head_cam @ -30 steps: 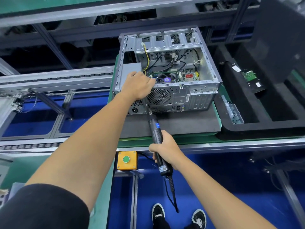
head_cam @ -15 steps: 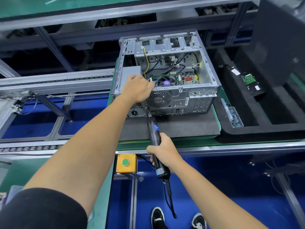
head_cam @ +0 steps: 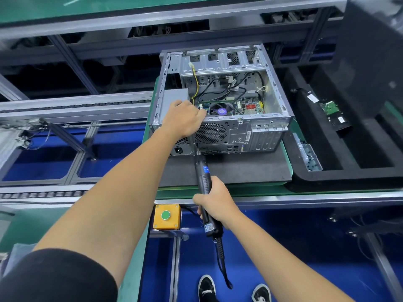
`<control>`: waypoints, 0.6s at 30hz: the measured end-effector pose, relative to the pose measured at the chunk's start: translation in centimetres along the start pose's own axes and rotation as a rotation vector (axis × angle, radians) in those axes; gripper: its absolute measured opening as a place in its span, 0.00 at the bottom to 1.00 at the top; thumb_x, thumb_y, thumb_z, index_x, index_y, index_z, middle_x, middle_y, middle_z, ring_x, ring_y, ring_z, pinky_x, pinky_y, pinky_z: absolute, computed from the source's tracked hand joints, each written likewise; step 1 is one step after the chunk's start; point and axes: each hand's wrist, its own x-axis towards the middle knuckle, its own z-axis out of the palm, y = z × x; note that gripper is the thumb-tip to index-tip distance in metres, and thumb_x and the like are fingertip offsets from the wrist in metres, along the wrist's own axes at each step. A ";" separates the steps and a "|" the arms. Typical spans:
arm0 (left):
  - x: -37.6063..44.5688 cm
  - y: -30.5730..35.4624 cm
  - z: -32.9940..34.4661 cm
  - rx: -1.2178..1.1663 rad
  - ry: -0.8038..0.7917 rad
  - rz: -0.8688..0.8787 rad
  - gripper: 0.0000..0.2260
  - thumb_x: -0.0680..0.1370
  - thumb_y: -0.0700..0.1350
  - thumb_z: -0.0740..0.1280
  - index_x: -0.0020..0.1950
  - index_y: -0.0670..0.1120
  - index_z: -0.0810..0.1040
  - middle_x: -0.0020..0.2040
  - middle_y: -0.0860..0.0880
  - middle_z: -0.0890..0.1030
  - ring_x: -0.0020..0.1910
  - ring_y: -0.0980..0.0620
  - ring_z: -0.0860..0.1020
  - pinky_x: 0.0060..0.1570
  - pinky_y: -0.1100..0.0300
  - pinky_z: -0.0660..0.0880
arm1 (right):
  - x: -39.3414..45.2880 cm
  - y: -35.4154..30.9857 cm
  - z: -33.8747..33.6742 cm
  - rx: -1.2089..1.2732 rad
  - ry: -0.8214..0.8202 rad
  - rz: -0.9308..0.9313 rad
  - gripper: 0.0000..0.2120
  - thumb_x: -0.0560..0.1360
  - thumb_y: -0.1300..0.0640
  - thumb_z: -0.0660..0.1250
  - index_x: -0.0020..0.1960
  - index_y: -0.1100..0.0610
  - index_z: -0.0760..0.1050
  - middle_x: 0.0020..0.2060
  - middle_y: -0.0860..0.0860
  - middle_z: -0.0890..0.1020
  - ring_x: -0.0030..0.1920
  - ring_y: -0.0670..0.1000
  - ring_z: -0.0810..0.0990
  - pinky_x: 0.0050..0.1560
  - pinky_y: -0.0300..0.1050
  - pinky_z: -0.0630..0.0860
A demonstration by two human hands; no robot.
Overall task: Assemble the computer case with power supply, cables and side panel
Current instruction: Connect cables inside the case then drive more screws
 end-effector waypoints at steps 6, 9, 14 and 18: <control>-0.1 0.1 -0.1 0.006 0.015 0.025 0.21 0.81 0.41 0.52 0.27 0.45 0.59 0.31 0.42 0.75 0.39 0.43 0.72 0.61 0.50 0.63 | 0.1 -0.3 0.3 -0.009 0.033 -0.007 0.16 0.69 0.61 0.71 0.51 0.55 0.67 0.42 0.56 0.76 0.32 0.53 0.78 0.35 0.49 0.80; -0.1 0.2 -0.3 0.017 0.014 0.036 0.21 0.81 0.41 0.52 0.27 0.45 0.59 0.31 0.41 0.75 0.40 0.42 0.72 0.60 0.50 0.64 | 0.1 -0.4 0.4 -0.090 0.065 -0.015 0.17 0.68 0.60 0.72 0.52 0.55 0.67 0.44 0.56 0.76 0.37 0.55 0.78 0.39 0.50 0.81; -0.1 0.0 -0.2 0.011 0.011 0.027 0.21 0.81 0.41 0.52 0.27 0.46 0.59 0.32 0.42 0.76 0.41 0.42 0.72 0.60 0.51 0.64 | 0.1 -0.6 0.8 -0.099 0.072 -0.008 0.16 0.69 0.60 0.72 0.50 0.54 0.66 0.44 0.56 0.77 0.37 0.55 0.78 0.36 0.47 0.79; -0.1 0.0 -0.1 0.010 0.008 0.027 0.21 0.81 0.41 0.51 0.27 0.46 0.60 0.30 0.45 0.73 0.41 0.44 0.72 0.59 0.52 0.63 | 0.2 -0.5 1.0 -0.111 0.078 -0.001 0.16 0.71 0.61 0.70 0.53 0.54 0.66 0.45 0.56 0.77 0.37 0.54 0.79 0.33 0.43 0.77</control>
